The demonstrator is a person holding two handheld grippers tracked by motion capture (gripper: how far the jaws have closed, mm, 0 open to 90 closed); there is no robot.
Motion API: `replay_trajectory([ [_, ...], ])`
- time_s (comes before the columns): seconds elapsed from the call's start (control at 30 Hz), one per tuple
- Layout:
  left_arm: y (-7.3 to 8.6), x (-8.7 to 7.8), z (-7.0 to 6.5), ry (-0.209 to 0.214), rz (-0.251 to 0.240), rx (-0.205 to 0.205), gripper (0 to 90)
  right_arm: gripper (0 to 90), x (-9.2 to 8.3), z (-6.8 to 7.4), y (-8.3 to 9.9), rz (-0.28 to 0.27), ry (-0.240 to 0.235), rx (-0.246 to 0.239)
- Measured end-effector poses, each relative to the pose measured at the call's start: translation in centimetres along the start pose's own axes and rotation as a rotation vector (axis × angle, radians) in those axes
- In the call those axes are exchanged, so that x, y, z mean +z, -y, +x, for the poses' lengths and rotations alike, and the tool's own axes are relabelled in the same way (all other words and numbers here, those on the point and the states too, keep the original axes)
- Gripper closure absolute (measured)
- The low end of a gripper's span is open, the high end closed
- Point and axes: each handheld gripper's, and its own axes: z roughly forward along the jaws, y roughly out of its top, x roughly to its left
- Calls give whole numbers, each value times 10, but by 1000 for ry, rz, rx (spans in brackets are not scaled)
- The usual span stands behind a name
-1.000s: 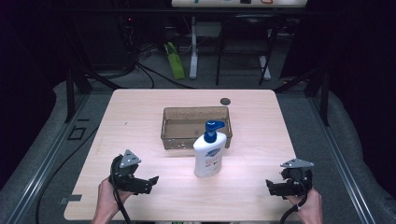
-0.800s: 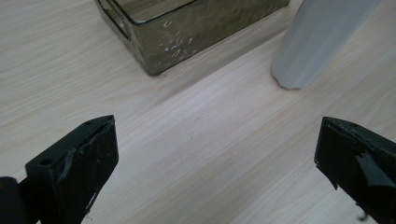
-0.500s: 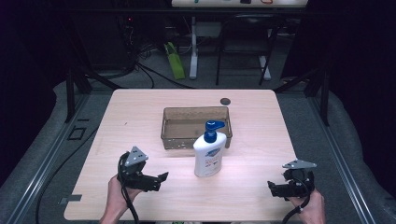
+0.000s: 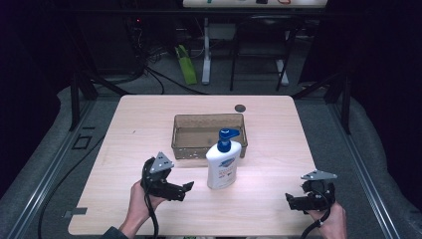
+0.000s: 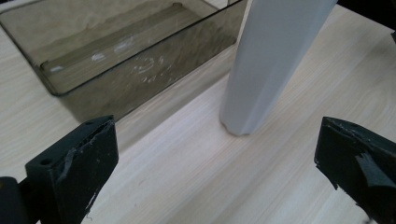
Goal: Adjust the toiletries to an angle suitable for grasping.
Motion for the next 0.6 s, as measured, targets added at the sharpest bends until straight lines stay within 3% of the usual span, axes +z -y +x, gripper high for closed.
replay_trajectory([
  [0.13, -9, 12, -5, 24, -12, 4, 0, 21, -1, 1, 0, -11, 5, -12],
  [0.17, -14, 19, -8, 49, -16, 3, 0, 21, -1, 1, 0, -13, 4, -15],
  [0.33, -21, 33, -16, 70, -24, 6, 12, 21, -1, 1, 0, -10, 3, -13],
  [0.6, -30, 47, -28, 88, -46, 42, 148, 23, -1, 0, 0, -12, 4, -19],
])
